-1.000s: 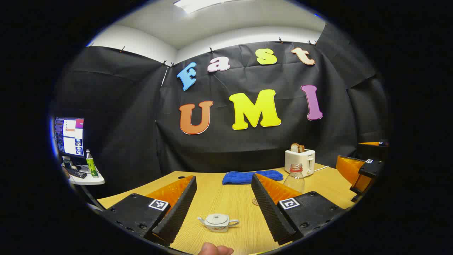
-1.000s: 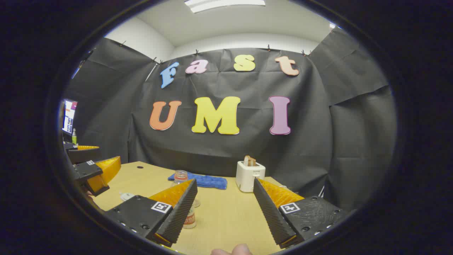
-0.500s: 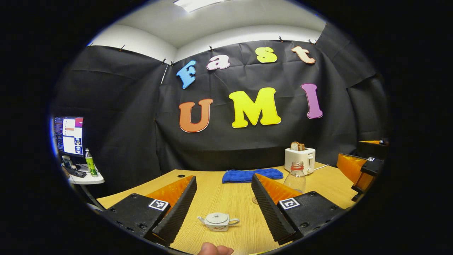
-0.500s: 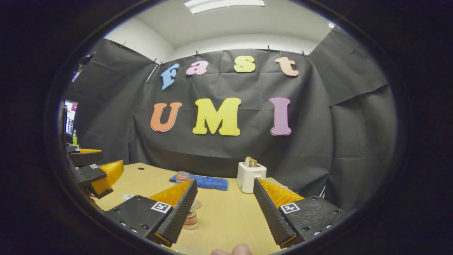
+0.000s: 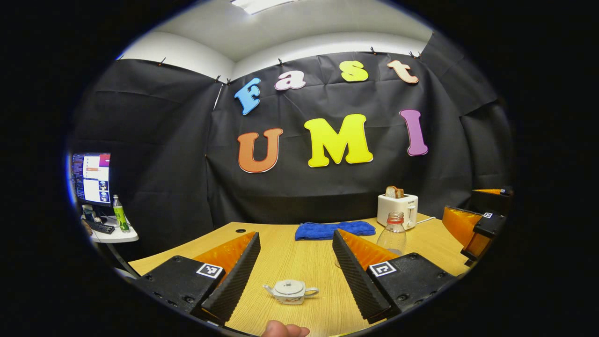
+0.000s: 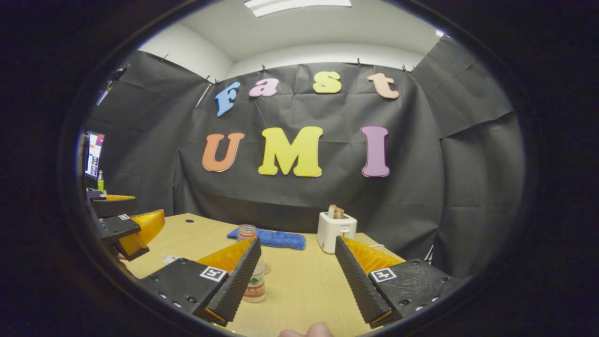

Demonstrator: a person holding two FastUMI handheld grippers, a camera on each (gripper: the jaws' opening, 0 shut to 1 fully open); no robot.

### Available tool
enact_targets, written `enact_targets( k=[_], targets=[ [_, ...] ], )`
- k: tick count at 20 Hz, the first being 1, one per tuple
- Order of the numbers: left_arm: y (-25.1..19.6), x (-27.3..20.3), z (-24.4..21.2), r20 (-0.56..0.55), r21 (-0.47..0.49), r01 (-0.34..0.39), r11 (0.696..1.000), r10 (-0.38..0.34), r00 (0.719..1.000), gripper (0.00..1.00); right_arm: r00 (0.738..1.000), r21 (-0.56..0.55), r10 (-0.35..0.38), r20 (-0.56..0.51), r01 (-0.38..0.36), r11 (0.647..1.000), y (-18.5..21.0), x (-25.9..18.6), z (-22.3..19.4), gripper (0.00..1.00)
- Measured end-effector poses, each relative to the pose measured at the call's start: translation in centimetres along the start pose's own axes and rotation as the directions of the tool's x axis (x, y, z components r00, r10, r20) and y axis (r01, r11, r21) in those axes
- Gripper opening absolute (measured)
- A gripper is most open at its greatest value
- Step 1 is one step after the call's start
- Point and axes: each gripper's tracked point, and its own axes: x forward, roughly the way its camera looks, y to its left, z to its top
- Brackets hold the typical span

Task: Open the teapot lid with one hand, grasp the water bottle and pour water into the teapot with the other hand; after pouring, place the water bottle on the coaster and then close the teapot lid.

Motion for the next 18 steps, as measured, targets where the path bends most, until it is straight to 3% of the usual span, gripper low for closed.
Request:
enact_targets(
  k=[9,12,18],
  targets=[
    [0.2,-0.2,0.3,0.009,-0.029,-0.008,1.000,0.009,1.000,0.97,1.000,0.024,0.004,-0.004,-0.004,1.000,-0.7,0.1,-0.9,0.97],
    [-1.6,0.1,-0.4,-0.038,-0.033,0.045,0.998,-0.046,0.998,0.97,0.999,0.036,0.024,-0.030,-0.023,0.999,-0.9,0.8,-2.3,0.97],
    [-1.1,-0.2,-3.9,-0.111,-0.038,0.066,0.997,-0.070,0.991,0.98,0.999,0.074,0.020,-0.025,-0.019,0.997,-3.3,1.8,-3.5,0.95]
  ],
)
